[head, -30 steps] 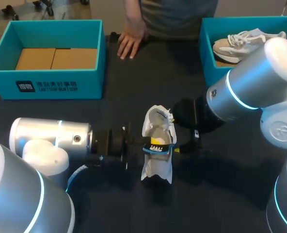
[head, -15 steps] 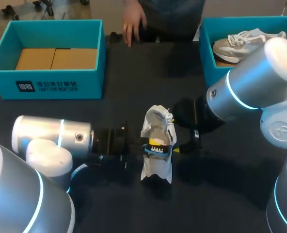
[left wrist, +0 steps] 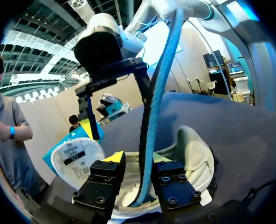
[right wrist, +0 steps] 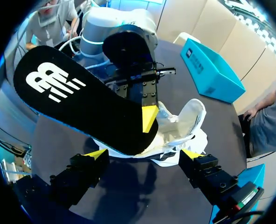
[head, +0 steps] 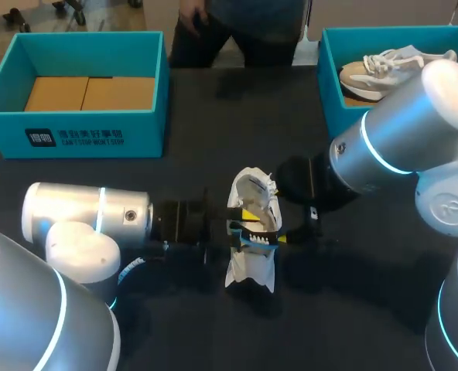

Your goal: Take the shoe out of the shoebox, open the shoe tongue, remove and reinsert the insole, then place the shoe into the shoebox

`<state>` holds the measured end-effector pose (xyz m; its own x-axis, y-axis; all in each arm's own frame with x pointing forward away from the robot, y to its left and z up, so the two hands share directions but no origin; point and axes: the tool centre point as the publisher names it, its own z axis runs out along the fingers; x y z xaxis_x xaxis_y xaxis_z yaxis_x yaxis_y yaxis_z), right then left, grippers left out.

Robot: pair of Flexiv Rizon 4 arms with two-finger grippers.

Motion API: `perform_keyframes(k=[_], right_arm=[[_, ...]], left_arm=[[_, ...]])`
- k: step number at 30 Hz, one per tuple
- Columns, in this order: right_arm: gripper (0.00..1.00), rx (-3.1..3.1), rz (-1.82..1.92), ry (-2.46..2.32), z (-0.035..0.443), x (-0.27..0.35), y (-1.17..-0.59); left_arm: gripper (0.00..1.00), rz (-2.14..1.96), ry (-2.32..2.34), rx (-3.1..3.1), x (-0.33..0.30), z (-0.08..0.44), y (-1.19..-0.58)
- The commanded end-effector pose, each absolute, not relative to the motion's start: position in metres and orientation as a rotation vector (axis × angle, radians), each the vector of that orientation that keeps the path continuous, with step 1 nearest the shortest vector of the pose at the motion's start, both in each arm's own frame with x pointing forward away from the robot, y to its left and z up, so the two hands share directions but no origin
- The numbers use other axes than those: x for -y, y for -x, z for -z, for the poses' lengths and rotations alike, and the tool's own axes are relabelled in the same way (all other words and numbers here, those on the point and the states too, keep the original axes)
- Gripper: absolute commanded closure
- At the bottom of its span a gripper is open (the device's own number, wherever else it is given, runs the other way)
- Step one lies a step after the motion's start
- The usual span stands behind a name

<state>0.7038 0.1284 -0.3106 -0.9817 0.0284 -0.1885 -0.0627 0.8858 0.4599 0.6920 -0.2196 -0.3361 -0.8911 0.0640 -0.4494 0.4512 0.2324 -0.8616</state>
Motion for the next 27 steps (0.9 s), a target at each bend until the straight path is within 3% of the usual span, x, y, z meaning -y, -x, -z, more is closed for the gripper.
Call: perform_keyframes(k=[1,9,11,12,27], right_arm=[[0.0,-2.863,-0.707,0.025,0.312,-0.129,-0.703],[0.0,-2.863,-0.707,0.025,0.312,-0.129,-0.703],[0.0,-2.863,-0.707,0.025,0.312,-0.129,-0.703],[0.0,-2.863,-0.707,0.025,0.312,-0.129,-0.703],[0.0,-2.863,-0.707,0.025,0.312,-0.129,-0.703]], left_arm=[[0.63,1.715,-0.464,-2.169,0.212,0.324,-0.684],[0.65,1.725,-0.479,-2.187,0.211,0.324,-0.676],[0.8,1.719,-0.494,-2.196,0.211,0.327,-0.673],[1.0,1.719,-0.499,-2.197,0.211,0.328,-0.672],[1.0,1.642,-0.552,-2.217,0.215,0.354,-0.692]])
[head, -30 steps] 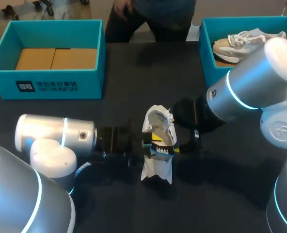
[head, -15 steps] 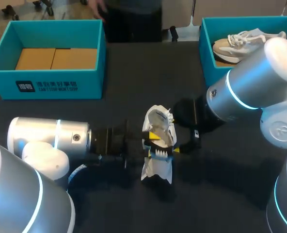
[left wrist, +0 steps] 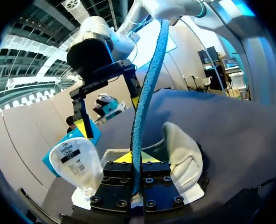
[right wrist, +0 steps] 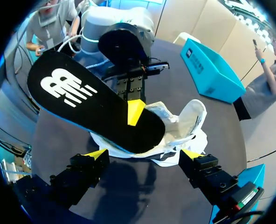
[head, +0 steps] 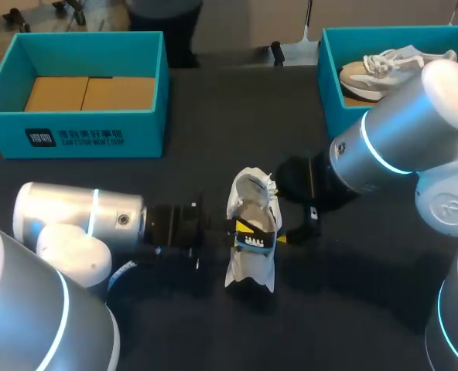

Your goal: Take the shoe out of the shoebox, open the shoe tongue, remove and reinsert the insole, then place the shoe into the shoebox

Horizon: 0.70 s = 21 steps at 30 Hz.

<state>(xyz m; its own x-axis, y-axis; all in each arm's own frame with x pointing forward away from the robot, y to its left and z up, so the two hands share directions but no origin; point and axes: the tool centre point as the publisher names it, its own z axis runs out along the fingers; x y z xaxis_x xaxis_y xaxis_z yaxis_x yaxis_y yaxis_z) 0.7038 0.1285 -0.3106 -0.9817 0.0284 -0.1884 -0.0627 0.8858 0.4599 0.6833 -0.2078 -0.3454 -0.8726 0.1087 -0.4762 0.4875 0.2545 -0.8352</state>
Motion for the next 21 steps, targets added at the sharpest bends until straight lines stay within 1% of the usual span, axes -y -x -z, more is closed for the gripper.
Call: perform_keyframes(k=[1,6,9,10,11,12,13,21], right_arm=[[0.0,-2.863,-0.707,0.025,0.312,-0.129,-0.703],[0.0,-2.863,-0.707,0.025,0.312,-0.129,-0.703],[0.0,-2.863,-0.707,0.025,0.312,-0.129,-0.703],[0.0,-2.863,-0.707,0.025,0.312,-0.129,-0.703],[0.0,-2.863,-0.707,0.025,0.312,-0.129,-0.703],[0.0,-2.863,-0.707,0.025,0.312,-0.129,-0.703],[0.0,-2.863,-0.707,0.025,0.312,-0.129,-0.703],[0.0,-2.863,-0.707,0.025,0.312,-0.129,-0.703]], left_arm=[[1.0,1.632,-0.554,-2.221,0.215,0.356,-0.693],[1.0,1.596,-0.505,-2.257,0.213,0.366,-0.701],[1.0,1.6,-0.503,-2.251,0.211,0.361,-0.699],[0.97,1.609,-0.503,-2.246,0.211,0.358,-0.698],[0.86,1.616,-0.503,-2.243,0.211,0.355,-0.697],[0.79,1.624,-0.506,-2.238,0.211,0.352,-0.695],[0.74,1.631,-0.513,-2.236,0.21,0.35,-0.693],[0.75,1.666,-0.534,-2.21,0.208,0.336,-0.683]])
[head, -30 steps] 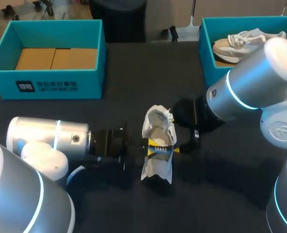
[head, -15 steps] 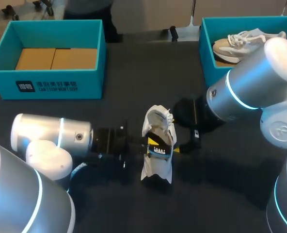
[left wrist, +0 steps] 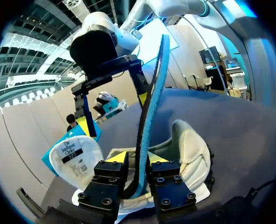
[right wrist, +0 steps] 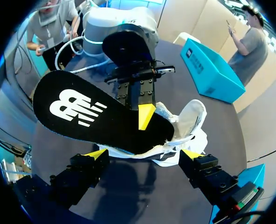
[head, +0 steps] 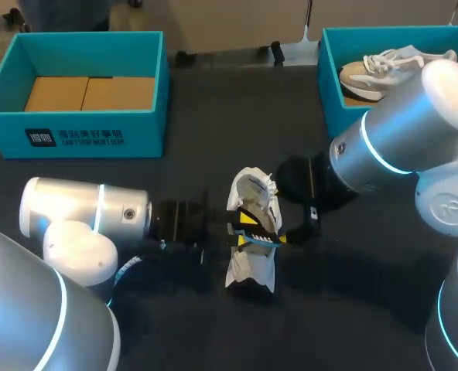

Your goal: Take the shoe out of the shoebox, open the shoe tongue, remove and reinsert the insole, then place the shoe into the shoebox

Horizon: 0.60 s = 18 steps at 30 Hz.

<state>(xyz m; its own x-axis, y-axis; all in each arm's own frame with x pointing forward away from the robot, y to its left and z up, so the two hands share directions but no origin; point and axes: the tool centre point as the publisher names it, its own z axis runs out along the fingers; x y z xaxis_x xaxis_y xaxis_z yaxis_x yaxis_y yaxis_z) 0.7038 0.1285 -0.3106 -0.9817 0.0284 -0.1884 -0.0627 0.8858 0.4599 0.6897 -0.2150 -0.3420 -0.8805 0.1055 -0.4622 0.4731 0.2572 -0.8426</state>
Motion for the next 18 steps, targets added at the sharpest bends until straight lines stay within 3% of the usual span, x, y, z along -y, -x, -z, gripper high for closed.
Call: perform_keyframes(k=[1,5,7,8,9,18], right_arm=[[0.0,-2.863,-0.707,0.025,0.312,-0.129,-0.703],[0.0,-2.863,-0.707,0.025,0.312,-0.129,-0.703],[0.0,-2.863,-0.707,0.025,0.312,-0.129,-0.703],[0.0,-2.863,-0.707,0.025,0.312,-0.129,-0.703],[0.0,-2.863,-0.707,0.025,0.312,-0.129,-0.703],[0.0,-2.863,-0.707,0.025,0.312,-0.129,-0.703]], left_arm=[[0.75,1.675,-0.535,-2.206,0.208,0.334,-0.681],[0.75,1.682,-0.551,-2.212,0.209,0.334,-0.676],[0.8,1.679,-0.559,-2.222,0.21,0.337,-0.676],[0.84,1.677,-0.561,-2.225,0.211,0.339,-0.676],[1.0,1.673,-0.571,-2.228,0.212,0.341,-0.676],[1.0,1.594,-0.654,-2.243,0.216,0.364,-0.689]])
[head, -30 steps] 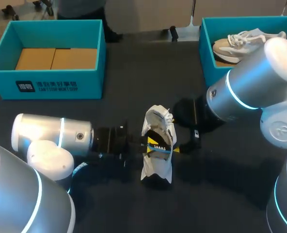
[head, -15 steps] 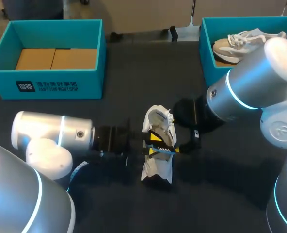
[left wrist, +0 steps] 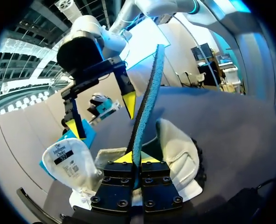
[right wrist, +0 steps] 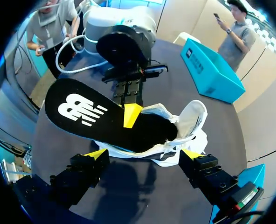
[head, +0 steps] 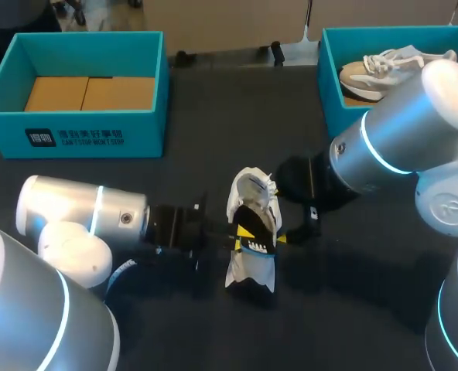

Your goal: Take the shoe out of the shoebox, open the shoe tongue, remove and reinsert the insole, then place the shoe into the shoebox

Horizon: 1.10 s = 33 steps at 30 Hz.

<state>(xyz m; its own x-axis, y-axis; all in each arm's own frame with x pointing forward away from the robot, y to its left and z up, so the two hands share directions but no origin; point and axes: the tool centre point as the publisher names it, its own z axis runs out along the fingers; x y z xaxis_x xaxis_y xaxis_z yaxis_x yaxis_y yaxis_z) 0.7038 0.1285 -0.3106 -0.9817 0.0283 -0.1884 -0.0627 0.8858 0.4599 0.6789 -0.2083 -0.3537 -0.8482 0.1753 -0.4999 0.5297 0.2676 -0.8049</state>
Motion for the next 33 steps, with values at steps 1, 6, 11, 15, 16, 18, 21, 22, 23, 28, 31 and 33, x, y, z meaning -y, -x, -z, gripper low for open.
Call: perform_keyframes(k=[1,6,11,15,16,18,21,22,23,28,31,33], right_arm=[[0.0,-2.863,-0.707,0.025,0.312,-0.129,-0.703],[0.0,-2.863,-0.707,0.025,0.312,-0.129,-0.703],[0.0,-2.863,-0.707,0.025,0.312,-0.129,-0.703],[0.0,-2.863,-0.707,0.025,0.312,-0.129,-0.703],[0.0,-2.863,-0.707,0.025,0.312,-0.129,-0.703],[0.0,-2.863,-0.707,0.025,0.312,-0.129,-0.703],[0.0,-2.863,-0.707,0.025,0.312,-0.129,-0.703],[0.0,-2.863,-0.707,0.025,0.312,-0.129,-0.703],[0.0,-2.863,-0.707,0.025,0.312,-0.129,-0.703],[0.0,-2.863,-0.707,0.025,0.312,-0.129,-0.703],[0.0,-2.863,-0.707,0.025,0.312,-0.129,-0.703],[0.0,-2.863,-0.707,0.025,0.312,-0.129,-0.703]], left_arm=[[1.0,1.585,-0.652,-2.245,0.215,0.366,-0.691],[1.0,1.564,-0.605,-2.247,0.215,0.366,-0.702],[0.77,1.622,-0.593,-2.21,0.216,0.346,-0.694],[0.76,1.662,-0.605,-2.184,0.217,0.332,-0.685],[0.76,1.662,-0.604,-2.184,0.217,0.331,-0.683],[0.78,1.677,-0.608,-2.184,0.217,0.33,-0.678],[0.97,1.681,-0.624,-2.197,0.217,0.334,-0.674],[1.0,1.677,-0.633,-2.206,0.217,0.336,-0.673],[1.0,1.67,-0.65,-2.216,0.217,0.34,-0.672],[1.0,1.636,-0.701,-2.236,0.216,0.35,-0.674],[1.0,1.612,-0.728,-2.238,0.217,0.355,-0.678],[1.0,1.6,-0.734,-2.235,0.219,0.358,-0.682]])
